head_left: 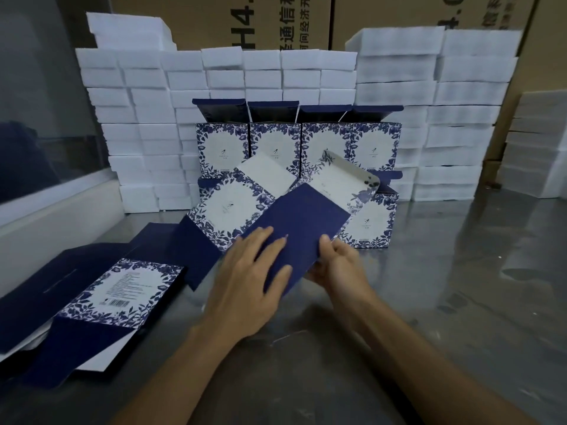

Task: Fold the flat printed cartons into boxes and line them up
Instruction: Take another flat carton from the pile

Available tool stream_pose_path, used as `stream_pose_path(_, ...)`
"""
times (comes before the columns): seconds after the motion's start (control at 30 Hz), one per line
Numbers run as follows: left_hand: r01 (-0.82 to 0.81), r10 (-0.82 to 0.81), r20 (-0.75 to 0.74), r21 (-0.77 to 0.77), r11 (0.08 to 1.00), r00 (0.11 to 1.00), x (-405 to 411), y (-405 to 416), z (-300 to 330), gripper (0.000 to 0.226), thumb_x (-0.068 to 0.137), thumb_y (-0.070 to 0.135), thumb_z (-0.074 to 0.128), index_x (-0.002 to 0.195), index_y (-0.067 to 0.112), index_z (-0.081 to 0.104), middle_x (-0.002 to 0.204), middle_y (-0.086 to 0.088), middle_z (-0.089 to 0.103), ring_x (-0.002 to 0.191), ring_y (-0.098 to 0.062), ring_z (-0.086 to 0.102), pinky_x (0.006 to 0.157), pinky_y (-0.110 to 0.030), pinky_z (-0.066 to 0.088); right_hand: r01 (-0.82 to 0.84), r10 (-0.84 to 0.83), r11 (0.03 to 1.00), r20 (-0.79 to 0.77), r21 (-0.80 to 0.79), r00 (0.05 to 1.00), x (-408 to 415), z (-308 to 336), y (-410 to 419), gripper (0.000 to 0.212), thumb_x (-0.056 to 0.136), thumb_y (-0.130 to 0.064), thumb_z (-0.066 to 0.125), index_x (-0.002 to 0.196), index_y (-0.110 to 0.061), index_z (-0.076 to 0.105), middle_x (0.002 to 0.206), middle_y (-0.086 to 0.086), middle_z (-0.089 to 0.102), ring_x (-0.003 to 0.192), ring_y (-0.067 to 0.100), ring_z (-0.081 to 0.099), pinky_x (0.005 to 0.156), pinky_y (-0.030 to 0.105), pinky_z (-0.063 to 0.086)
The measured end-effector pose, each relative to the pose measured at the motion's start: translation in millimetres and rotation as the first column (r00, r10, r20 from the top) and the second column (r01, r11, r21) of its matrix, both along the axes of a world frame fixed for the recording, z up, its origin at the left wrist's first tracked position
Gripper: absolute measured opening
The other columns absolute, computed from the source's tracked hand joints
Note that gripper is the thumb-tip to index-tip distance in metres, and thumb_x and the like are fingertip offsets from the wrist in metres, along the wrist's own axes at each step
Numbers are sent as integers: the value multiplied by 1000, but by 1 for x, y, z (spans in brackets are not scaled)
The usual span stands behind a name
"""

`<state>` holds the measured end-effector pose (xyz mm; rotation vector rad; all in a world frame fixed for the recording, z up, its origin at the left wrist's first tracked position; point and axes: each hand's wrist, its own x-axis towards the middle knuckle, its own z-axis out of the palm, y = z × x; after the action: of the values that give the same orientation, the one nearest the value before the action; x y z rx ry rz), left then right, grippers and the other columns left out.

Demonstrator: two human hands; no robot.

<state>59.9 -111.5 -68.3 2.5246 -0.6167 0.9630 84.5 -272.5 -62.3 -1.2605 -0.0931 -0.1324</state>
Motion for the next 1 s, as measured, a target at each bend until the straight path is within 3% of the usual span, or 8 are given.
stream_pose_path(0.1, -197, 199, 21, -71, 978, 980, 4, 18, 3, 50, 94, 40, 43, 127, 8, 62, 136, -15, 54, 126, -34, 50, 106, -59, 35, 195, -195, 981, 20, -15, 981, 5, 5, -14, 37, 109, -26, 41, 89, -11, 68, 73, -2, 73, 64, 10, 63, 58, 26, 56)
stream_pose_path(0.2, -354, 356, -19, -162, 921, 934, 7, 35, 8, 51, 91, 40, 48, 130, 9, 57, 140, -19, 48, 130, -38, 44, 107, -61, 31, 356, -355, 934, 52, -14, 933, 7, 9, -29, 40, 109, -29, 41, 85, -12, 68, 81, 1, 71, 73, 13, 58, 67, 29, 47)
stream_pose_path(0.33, -257, 197, -189, -384, 887, 962, 10, 39, 7, 52, 96, 38, 54, 142, 17, 44, 140, -7, 52, 127, -27, 48, 99, -40, 40, 407, -410, 912, 54, 59, 911, 8, 10, -36, 40, 108, -32, 43, 89, -8, 68, 85, 2, 70, 78, 12, 59, 73, 29, 48)
stream_pose_path(0.43, -253, 116, -269, -560, 789, 956, 10, 30, 2, 57, 92, 35, 63, 144, 20, 43, 136, -5, 54, 124, -23, 50, 101, -41, 43, 444, -441, 896, 117, -1, 890, 8, 8, -38, 42, 109, -32, 41, 92, 0, 63, 86, 3, 64, 81, 13, 52, 73, 30, 44)
stream_pose_path(0.57, -267, 91, -285, -676, 686, 954, 13, 29, 4, 48, 92, 35, 63, 137, 22, 52, 129, -2, 58, 119, -22, 54, 99, -47, 47, 407, -378, 907, 213, -111, 901, 0, 10, -32, 27, 109, -29, 40, 96, -19, 61, 86, -18, 66, 77, 0, 58, 73, 19, 46)
stream_pose_path(0.73, -288, 64, -299, -812, 508, 952, 20, 35, 3, 41, 91, 29, 66, 130, 22, 58, 123, -2, 62, 112, -21, 58, 91, -40, 50, 98, -93, 995, 152, -25, 984, -7, 15, -18, 39, 108, -29, 41, 146, -34, 46, 134, -9, 64, 117, 15, 65, 98, 41, 54)
stream_pose_path(0.9, -305, 52, -308, -875, 376, 950, 23, 43, 6, 36, 87, 23, 73, 121, 26, 61, 113, 0, 63, 105, -21, 61, 89, -43, 53, 114, -88, 987, 206, -117, 975, -11, 15, -12, 32, 108, -16, 42, 127, -34, 60, 111, -13, 74, 97, 11, 73, 73, 28, 60)
stream_pose_path(1.0, -299, 19, -314, -880, 369, 949, 20, 43, 7, 35, 85, 22, 73, 117, 30, 61, 116, -2, 64, 106, -21, 61, 92, -48, 53, 210, -158, 961, 267, -178, 951, -12, 16, -16, 36, 107, -8, 40, 120, -33, 61, 109, -9, 75, 96, 13, 73, 76, 28, 61)
